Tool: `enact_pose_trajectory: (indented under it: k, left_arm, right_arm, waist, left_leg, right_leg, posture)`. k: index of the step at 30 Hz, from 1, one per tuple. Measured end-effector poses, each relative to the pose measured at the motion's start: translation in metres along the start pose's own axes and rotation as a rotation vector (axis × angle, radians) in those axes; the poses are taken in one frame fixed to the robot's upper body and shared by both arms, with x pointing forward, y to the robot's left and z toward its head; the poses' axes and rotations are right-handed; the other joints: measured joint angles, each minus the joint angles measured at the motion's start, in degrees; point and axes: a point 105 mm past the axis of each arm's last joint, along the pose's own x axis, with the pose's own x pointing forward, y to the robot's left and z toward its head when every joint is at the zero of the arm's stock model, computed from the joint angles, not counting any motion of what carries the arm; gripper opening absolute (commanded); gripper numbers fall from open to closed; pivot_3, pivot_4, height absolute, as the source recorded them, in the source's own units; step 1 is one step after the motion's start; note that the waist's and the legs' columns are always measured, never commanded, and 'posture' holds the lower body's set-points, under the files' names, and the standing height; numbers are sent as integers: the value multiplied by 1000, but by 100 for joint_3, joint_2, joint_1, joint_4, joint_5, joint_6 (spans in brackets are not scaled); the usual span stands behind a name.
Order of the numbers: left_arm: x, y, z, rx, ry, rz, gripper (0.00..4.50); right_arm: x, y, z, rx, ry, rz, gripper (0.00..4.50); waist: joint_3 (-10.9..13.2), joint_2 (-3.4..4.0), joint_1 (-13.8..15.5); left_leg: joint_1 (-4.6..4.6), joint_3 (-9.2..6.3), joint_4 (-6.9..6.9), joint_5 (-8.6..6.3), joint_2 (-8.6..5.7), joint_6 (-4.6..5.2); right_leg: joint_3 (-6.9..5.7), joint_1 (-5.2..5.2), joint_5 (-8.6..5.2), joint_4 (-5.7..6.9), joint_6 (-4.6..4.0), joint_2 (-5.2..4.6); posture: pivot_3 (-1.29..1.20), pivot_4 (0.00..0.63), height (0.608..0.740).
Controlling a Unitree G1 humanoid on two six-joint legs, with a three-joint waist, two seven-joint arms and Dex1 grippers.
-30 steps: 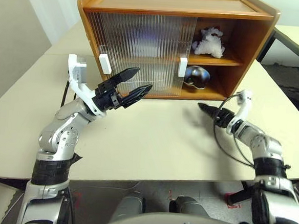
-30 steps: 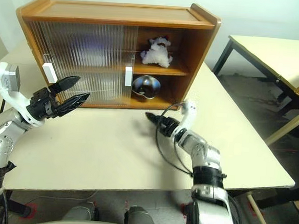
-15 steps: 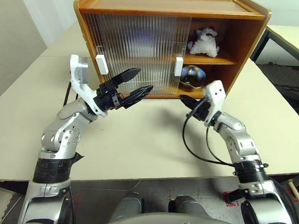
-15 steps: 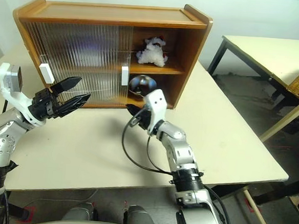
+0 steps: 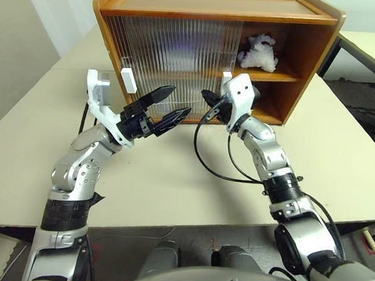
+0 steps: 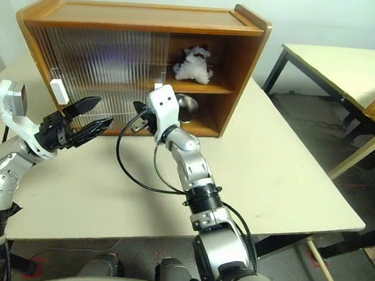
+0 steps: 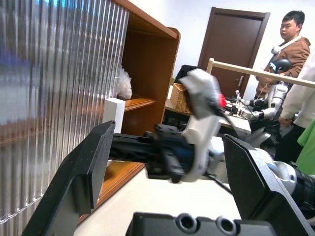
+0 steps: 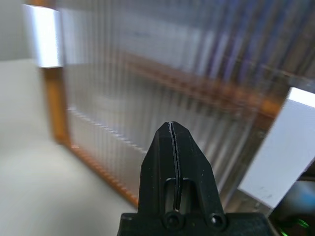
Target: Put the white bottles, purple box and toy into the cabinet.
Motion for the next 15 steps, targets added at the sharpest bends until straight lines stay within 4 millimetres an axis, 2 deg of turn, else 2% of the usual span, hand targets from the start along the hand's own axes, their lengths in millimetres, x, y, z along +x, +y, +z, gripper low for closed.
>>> enact_pose_trajectory:
  k: [3, 9, 15]
  left_arm:
    - [-1, 0, -1, -2, 2, 6, 4500]
    - [-1, 0, -1, -1, 2, 11, 4500]
    - [-1, -1, 0, 2, 0, 9, 4500]
  right_arm:
    - [2, -9, -1, -12, -1, -61, 23]
    - [2, -15, -4, -38, 8, -125, 23]
    - [-10, -28, -7, -65, 18, -222, 23]
  waist:
    - [0, 0, 9]
    - [0, 0, 11]
    - [0, -1, 47]
  left_leg:
    - [-6, 0, -1, -3, 0, -5]
    - [-7, 0, -4, -8, 2, -13]
    - [-7, 0, 6, -8, 2, -13]
  right_leg:
    - [0, -4, -2, 0, -3, 0]
    - [-2, -8, 1, 0, 3, 0]
    - [-1, -2, 2, 0, 2, -2]
  posture:
    - [47, 9, 740]
    - [40, 11, 740]
    - [25, 14, 740]
